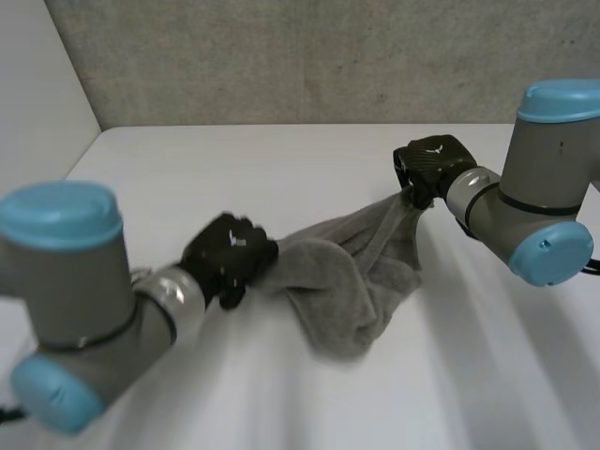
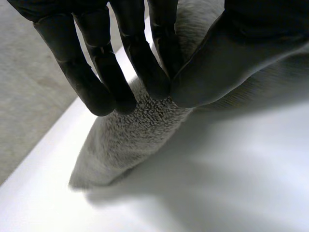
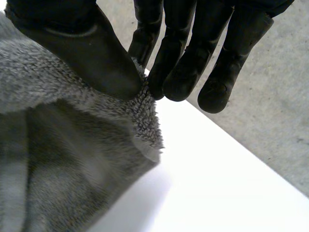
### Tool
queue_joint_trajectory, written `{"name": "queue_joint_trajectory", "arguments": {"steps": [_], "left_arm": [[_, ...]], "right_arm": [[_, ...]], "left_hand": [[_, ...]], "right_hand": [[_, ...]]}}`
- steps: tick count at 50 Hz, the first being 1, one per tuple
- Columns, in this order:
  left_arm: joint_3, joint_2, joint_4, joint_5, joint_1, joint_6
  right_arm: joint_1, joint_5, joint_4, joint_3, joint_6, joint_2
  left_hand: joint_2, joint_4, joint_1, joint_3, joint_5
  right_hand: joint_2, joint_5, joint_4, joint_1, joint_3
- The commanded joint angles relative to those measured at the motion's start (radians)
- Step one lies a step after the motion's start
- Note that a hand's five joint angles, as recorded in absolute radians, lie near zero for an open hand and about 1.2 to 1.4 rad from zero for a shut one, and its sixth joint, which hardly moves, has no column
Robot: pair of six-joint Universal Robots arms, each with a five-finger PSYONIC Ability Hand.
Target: Fold the towel.
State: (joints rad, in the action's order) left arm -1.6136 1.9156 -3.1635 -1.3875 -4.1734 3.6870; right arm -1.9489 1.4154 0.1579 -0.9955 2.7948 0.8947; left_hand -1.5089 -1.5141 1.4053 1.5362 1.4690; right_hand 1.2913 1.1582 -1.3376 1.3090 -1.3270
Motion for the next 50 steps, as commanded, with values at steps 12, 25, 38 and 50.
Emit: {"name": "queue_joint_trajectory", "arguments": {"steps": [12,25,38,50], "left_arm": [[-0.267,-0.23,-0.069,-0.004,0.081,-0.116],[-0.238,-0.262,-0.082,0.008,-0.088,-0.113],[-0.249,-0.113,-0.089,0.013,-0.111,-0.11],[-0.227,-0.012,-0.095,0.025,-0.094,-0.111]], "right_arm": [[-0.05,0.017,0.034,0.121,-0.067,-0.143],[-0.03,0.04,0.038,-0.265,-0.061,0.22],[-0.035,-0.056,0.003,-0.54,0.104,0.317],[-0.048,-0.095,-0.055,-0.566,0.242,0.219]], "left_hand": [[0.404,0.41,-0.301,-0.432,-0.539],[0.949,0.954,-0.845,-0.976,-1.083],[1.069,1.074,-0.966,-1.097,-1.204],[1.058,1.063,-0.954,-1.085,-1.192]], "right_hand": [[-0.857,-0.898,0.903,-0.874,0.892],[-0.845,-0.887,0.891,-0.863,0.881],[-0.845,-0.887,0.891,-0.863,0.881],[-0.848,-0.89,0.894,-0.866,0.884]]}}
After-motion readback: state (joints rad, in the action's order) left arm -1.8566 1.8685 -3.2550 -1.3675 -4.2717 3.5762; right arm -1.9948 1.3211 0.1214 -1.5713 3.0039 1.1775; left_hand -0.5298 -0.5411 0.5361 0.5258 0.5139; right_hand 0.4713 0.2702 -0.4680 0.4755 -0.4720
